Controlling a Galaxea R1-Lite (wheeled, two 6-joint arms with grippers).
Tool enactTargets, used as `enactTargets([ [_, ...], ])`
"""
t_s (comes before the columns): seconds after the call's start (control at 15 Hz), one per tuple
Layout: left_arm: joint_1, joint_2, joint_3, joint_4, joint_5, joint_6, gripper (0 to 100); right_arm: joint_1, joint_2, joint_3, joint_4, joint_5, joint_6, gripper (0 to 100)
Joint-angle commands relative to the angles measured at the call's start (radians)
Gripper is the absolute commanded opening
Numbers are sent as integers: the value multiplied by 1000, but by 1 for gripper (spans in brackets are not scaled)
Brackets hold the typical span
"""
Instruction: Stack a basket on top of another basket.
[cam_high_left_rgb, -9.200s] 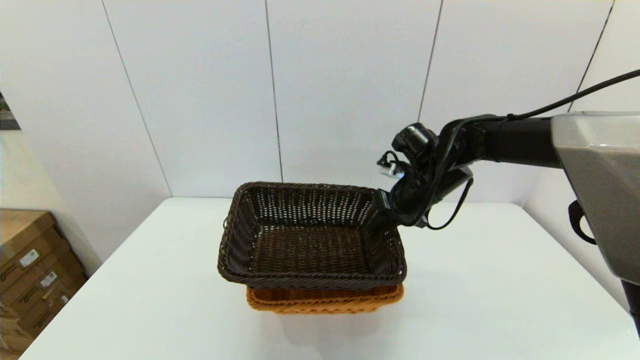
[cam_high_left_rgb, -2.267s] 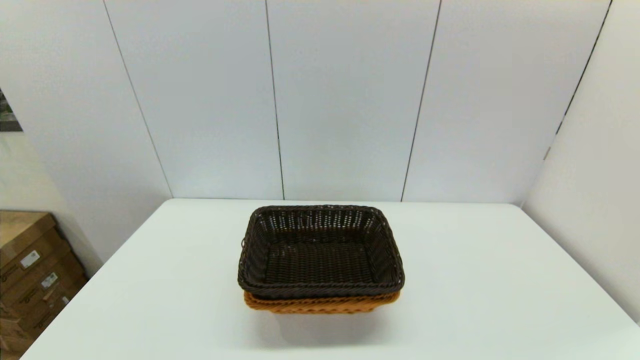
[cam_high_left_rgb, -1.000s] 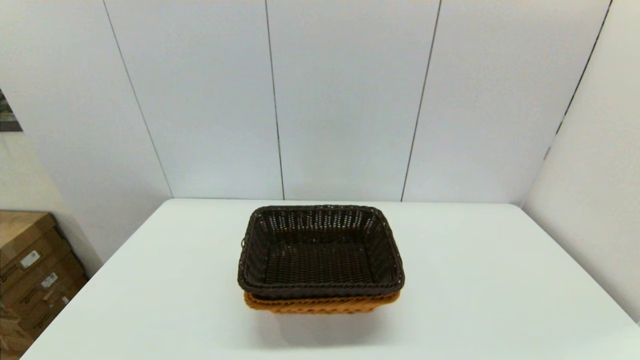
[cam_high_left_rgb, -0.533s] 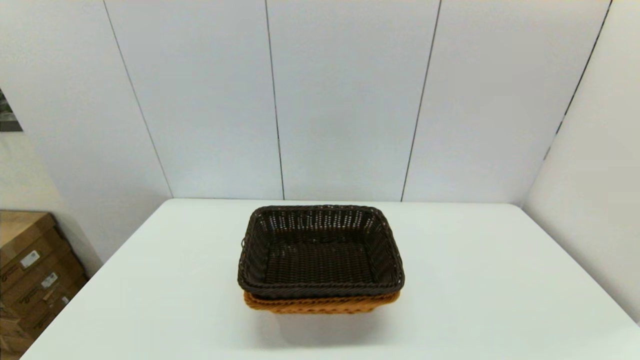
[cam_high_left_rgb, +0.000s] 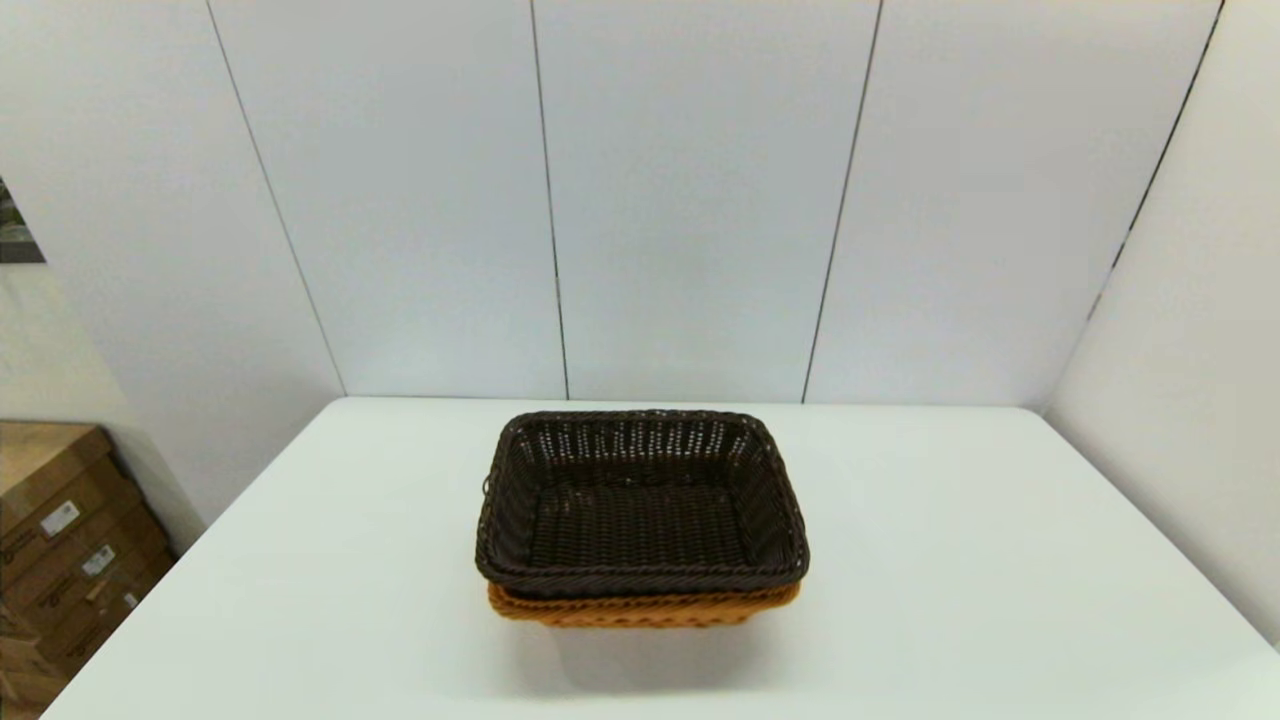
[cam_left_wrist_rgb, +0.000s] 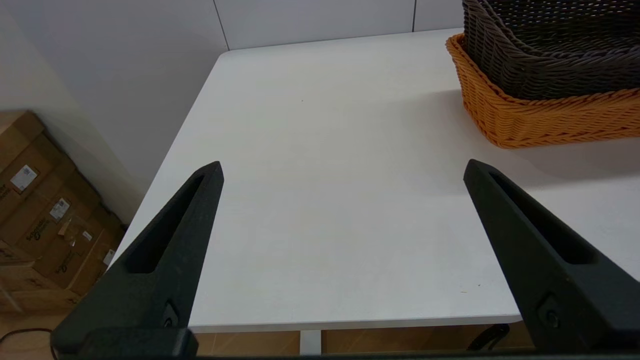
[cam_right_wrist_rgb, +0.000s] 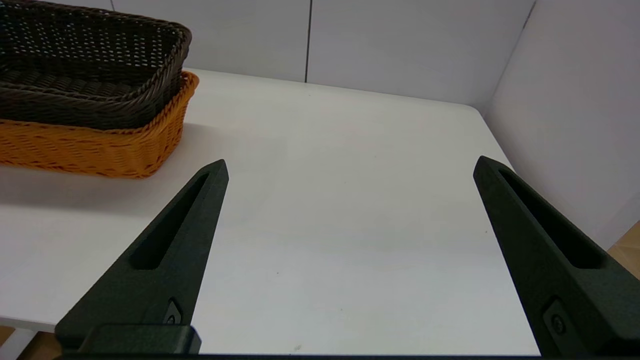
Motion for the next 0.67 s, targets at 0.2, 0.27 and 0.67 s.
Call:
enactTargets([
  [0.2, 0, 1, 0, 1, 0, 0, 100, 0, 1, 0, 0, 1, -2, 100],
  [0.27, 0, 1, 0, 1, 0, 0, 100, 0, 1, 0, 0, 1, -2, 100],
  [0.67, 0, 1, 0, 1, 0, 0, 100, 0, 1, 0, 1, 1, -2, 100],
])
